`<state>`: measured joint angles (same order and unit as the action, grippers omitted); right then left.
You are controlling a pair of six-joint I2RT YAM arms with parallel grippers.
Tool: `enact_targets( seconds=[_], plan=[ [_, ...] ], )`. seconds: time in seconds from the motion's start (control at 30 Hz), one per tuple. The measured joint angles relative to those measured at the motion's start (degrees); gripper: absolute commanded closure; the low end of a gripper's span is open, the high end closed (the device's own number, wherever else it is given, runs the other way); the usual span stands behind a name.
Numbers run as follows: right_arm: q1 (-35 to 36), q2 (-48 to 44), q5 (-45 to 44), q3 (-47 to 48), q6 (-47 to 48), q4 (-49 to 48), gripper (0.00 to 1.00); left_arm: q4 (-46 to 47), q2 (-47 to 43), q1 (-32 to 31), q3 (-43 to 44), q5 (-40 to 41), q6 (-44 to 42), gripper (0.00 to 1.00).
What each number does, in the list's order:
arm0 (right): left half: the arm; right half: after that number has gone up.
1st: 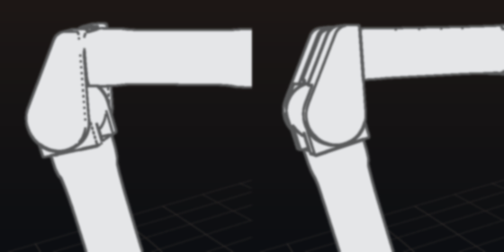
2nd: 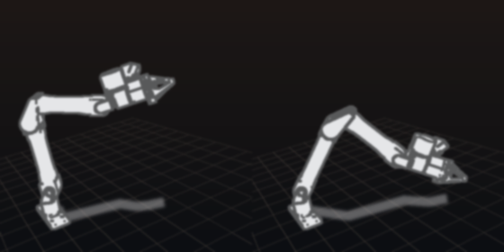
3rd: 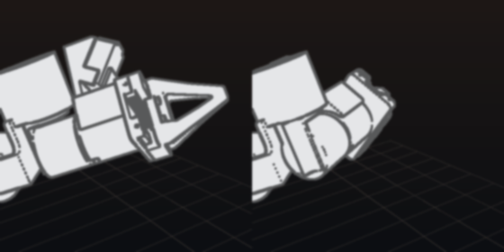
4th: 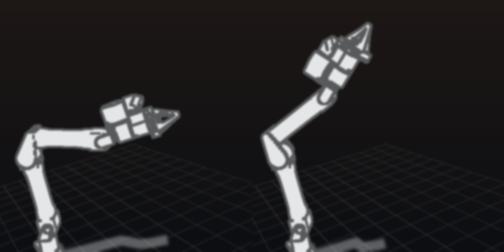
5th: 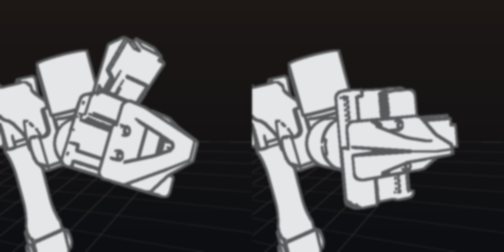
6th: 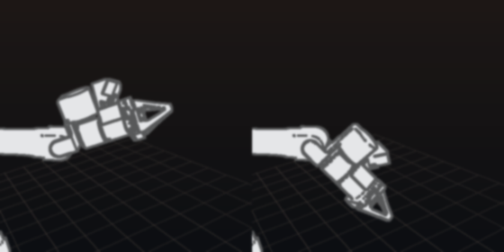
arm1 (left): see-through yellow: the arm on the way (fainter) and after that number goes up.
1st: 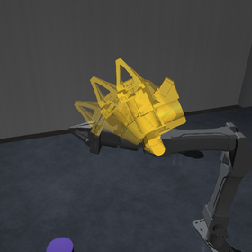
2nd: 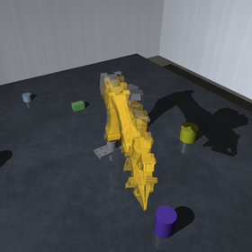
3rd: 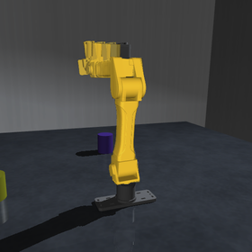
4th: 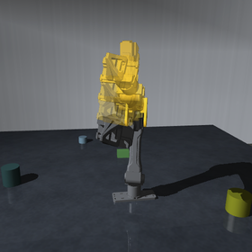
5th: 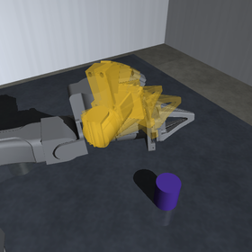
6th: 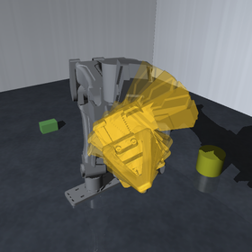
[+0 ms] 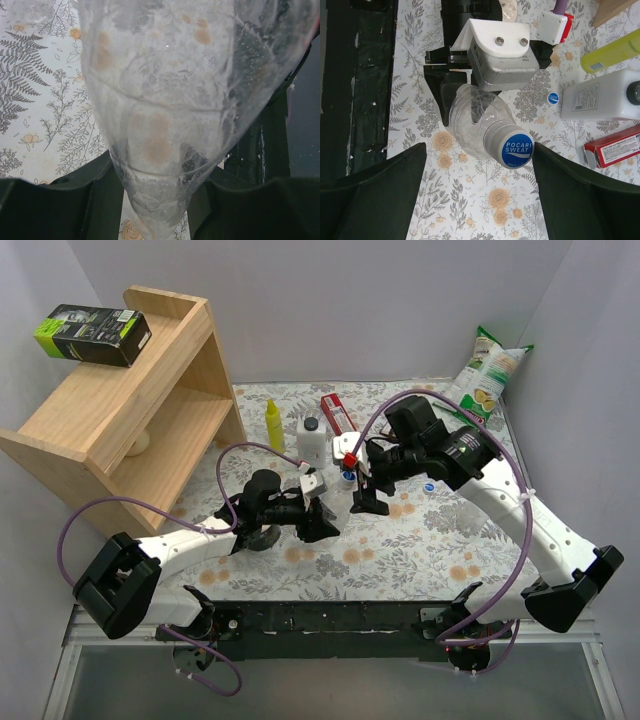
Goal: Screw on the bottle caps
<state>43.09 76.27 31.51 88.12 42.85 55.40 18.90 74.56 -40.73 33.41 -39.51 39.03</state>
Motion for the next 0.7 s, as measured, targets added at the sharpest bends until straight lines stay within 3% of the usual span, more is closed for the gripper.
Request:
enact_targets(
  seconds=[0.3,0.47,0.57,0.7],
  plan=[
    [0.02,-3.15,-4.0,-3.52,0.15,-1.81,0.1,0.24,0.0,-0.11,-0.04,0.15,-0.81,1.0],
    [-0.55,-2.4,-7.43,-0.87,1.4,1.11,0.18,-8.81,0.57,-0.07,2.36,-1.22,-14.01,1.0],
    [-0.83,-2.25,-7.32,1.66,5.66,1.99,0.27,-16.55,2.32,-0.07,5.77,-1.49,-22.47,1.0],
    [0.17,-2.23,-6.51,2.49,12.26,5.16,0.32,-22.51,3.76,-0.07,7.65,-1.66,-28.74,1.0]
  ],
)
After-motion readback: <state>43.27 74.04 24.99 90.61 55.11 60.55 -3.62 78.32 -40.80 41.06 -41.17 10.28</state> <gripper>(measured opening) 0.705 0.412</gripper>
